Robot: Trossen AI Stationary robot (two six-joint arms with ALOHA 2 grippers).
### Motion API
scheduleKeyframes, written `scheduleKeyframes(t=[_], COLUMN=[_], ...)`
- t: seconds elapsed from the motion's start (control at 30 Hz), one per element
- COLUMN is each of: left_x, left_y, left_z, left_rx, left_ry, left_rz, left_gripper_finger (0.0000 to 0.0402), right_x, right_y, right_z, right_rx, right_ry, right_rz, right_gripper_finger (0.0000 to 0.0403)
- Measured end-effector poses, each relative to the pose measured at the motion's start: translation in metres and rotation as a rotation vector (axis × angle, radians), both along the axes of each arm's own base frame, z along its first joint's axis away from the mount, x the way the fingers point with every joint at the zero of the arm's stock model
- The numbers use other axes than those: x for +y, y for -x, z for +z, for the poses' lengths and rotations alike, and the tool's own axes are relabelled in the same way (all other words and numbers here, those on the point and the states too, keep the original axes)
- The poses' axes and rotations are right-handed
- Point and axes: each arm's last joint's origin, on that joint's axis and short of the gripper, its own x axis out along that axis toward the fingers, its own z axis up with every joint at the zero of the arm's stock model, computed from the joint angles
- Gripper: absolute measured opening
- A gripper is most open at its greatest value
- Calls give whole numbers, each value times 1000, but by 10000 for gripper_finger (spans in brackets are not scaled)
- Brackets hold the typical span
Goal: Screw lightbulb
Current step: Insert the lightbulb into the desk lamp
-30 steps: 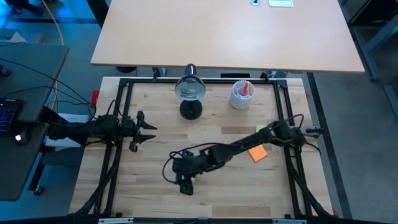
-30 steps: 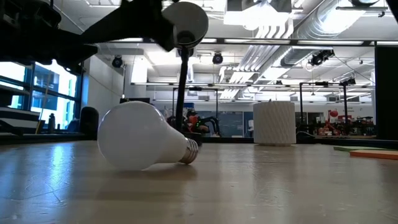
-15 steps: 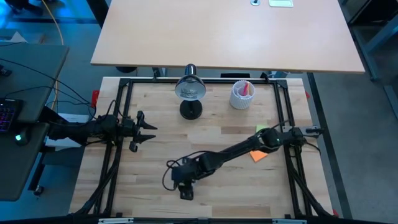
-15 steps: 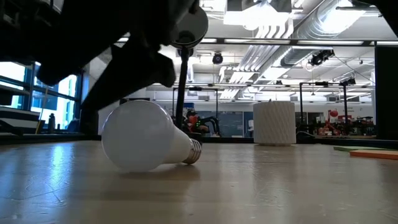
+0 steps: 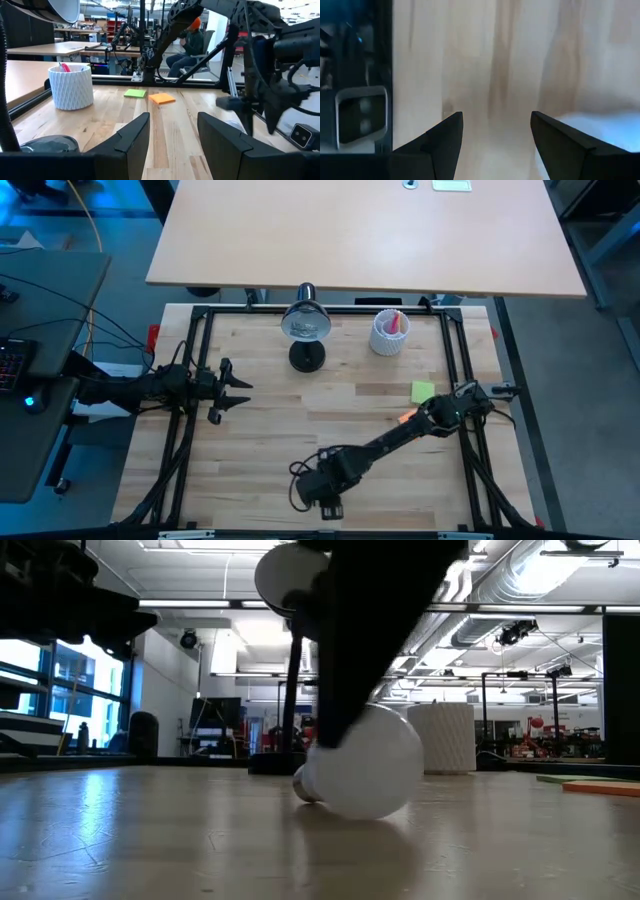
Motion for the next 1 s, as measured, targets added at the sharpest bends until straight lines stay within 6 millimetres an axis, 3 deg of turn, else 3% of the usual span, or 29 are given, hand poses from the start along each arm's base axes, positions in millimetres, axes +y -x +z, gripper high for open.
scheduleKeyframes(t=[0.2,0.3,0.43,0.6,0.77,0.87,1.0], left_x=[0,0,0,0,0,0,0], left_y=[0,0,0,0,0,0,0], left_z=[0,0,0,0,0,0,0], left_rx=[0,0,0,0,0,-1,0], left_ry=[0,0,0,0,0,0,0], left_rz=[0,0,1,0,0,1,1], left_gripper_finger=[161,161,161,161,161,161,161], right_x=[37,59,77,90,78,58,26], right_y=[29,49,77,104,120,135,165], right_z=[17,17,0,-22,-26,-12,10], right_rx=[-34,-55,-94,-174,-150,-112,-118], right_ry=[29,125,277,344,497,613,602], right_rz=[115,87,-114,-405,-420,-369,-369], right_gripper_finger=[232,232,232,232,232,235,238])
